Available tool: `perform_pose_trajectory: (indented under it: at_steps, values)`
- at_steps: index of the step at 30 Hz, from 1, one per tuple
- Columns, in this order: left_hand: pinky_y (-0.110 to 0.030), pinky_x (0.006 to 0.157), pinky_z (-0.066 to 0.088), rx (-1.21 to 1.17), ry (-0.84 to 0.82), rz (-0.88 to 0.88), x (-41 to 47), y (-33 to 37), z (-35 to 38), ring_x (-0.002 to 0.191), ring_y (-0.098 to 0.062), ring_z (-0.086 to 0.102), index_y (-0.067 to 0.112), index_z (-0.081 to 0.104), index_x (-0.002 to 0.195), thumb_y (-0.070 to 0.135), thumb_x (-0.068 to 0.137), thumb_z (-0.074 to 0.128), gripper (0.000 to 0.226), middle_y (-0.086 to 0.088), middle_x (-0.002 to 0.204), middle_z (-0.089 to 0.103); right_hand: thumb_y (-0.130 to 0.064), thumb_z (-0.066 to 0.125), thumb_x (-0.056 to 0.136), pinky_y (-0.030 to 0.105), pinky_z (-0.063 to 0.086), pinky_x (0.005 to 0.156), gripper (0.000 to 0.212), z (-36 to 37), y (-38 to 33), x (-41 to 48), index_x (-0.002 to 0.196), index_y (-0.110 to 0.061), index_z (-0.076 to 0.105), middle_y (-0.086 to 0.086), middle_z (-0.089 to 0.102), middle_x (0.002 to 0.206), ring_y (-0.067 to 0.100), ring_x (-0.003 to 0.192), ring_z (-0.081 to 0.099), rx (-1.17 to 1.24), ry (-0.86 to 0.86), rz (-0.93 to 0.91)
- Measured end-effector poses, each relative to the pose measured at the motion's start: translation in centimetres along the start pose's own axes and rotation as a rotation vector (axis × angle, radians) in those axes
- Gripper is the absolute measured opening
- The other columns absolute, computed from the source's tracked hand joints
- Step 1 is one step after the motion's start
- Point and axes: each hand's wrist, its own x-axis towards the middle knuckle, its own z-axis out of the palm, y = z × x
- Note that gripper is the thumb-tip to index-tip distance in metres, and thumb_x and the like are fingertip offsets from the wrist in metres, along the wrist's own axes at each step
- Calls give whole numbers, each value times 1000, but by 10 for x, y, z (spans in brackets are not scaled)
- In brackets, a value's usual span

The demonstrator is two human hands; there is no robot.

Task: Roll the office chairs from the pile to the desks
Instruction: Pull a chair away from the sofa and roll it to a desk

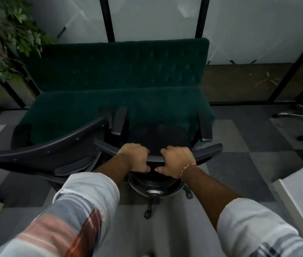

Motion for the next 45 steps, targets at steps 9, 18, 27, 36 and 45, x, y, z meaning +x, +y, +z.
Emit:
perform_pose_trajectory:
  at_steps: [9, 18, 27, 36, 45]
  values:
    - [-32, 74, 48, 23, 90, -37, -18, 11, 7, 91, -23, 64, 26, 64, 105, 57, 79, 63, 41, 1, 98, 67, -63, 58, 80, 32, 37, 61, 48, 1, -9, -18, 104, -22, 56, 1, 65, 95, 25, 83, 64, -10, 66, -5]
    - [-33, 74, 49, 15, 44, -92, -45, 38, 15, 87, -22, 63, 27, 63, 96, 58, 78, 63, 36, 2, 87, 63, -59, 58, 83, 32, 33, 61, 45, 4, -12, -51, 103, -19, 57, 4, 67, 96, 29, 85, 65, 4, 60, -71]
    - [-33, 68, 48, -28, 41, -157, -100, 96, 25, 81, -23, 62, 26, 60, 90, 59, 75, 63, 36, 4, 77, 57, -57, 59, 82, 32, 35, 61, 42, 2, -6, -117, 101, -19, 57, 4, 68, 94, 29, 85, 66, -8, 57, -172]
    - [-32, 63, 40, -41, 83, -265, -170, 175, 51, 82, -25, 65, 25, 59, 89, 62, 74, 61, 39, 1, 84, 66, -58, 59, 82, 31, 34, 58, 39, 6, -6, -210, 88, -21, 47, 3, 68, 88, 27, 78, 66, -4, 74, -245]
    - [-32, 63, 40, -42, 103, -316, -233, 232, 73, 76, -24, 62, 24, 59, 89, 63, 74, 60, 42, 2, 79, 63, -60, 59, 82, 32, 36, 59, 42, 8, -17, -286, 90, -21, 46, 2, 66, 88, 26, 79, 65, -17, 66, -283]
